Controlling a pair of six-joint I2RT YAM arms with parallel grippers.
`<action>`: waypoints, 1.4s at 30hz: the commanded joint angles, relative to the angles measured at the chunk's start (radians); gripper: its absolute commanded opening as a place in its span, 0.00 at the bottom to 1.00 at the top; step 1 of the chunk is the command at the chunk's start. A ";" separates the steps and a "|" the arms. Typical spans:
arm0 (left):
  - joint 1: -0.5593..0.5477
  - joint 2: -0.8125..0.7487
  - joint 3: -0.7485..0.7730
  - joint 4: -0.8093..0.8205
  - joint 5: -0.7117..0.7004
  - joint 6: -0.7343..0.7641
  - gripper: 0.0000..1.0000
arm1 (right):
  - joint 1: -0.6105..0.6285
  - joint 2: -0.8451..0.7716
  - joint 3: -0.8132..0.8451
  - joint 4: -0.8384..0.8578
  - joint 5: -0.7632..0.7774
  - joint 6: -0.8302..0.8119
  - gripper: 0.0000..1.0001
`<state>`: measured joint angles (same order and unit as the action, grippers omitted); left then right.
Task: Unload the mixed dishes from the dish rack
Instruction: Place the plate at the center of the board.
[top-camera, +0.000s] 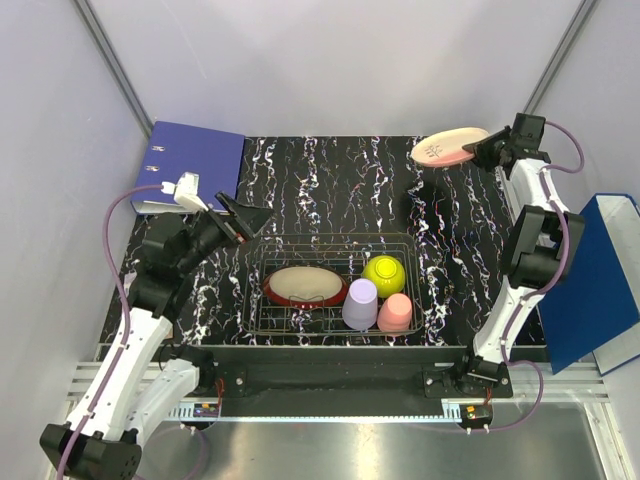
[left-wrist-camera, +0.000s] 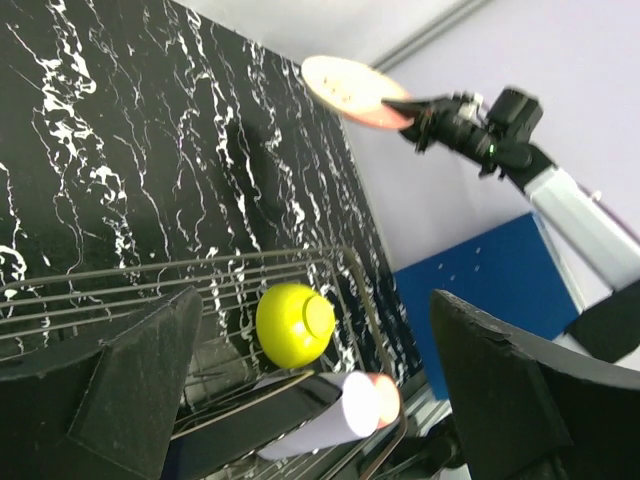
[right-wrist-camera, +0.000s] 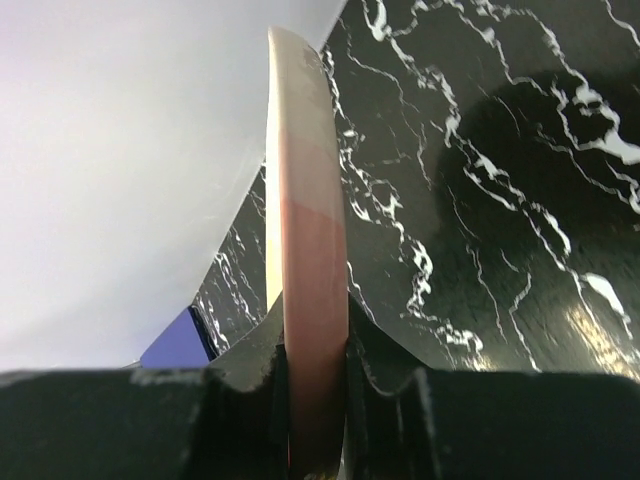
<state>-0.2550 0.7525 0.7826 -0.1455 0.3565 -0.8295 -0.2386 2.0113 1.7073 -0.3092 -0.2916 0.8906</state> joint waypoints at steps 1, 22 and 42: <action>-0.009 -0.018 0.020 -0.014 0.039 0.069 0.99 | -0.004 0.006 0.022 0.213 -0.043 0.007 0.00; -0.009 -0.051 -0.117 0.023 0.058 0.004 0.99 | -0.025 0.259 0.147 -0.065 0.092 -0.033 0.00; -0.023 0.030 -0.138 0.060 0.068 -0.033 0.99 | -0.047 0.422 0.247 -0.215 0.002 -0.056 0.36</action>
<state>-0.2695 0.7837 0.6575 -0.1566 0.3927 -0.8448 -0.2882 2.3898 1.9820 -0.3763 -0.3256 0.8879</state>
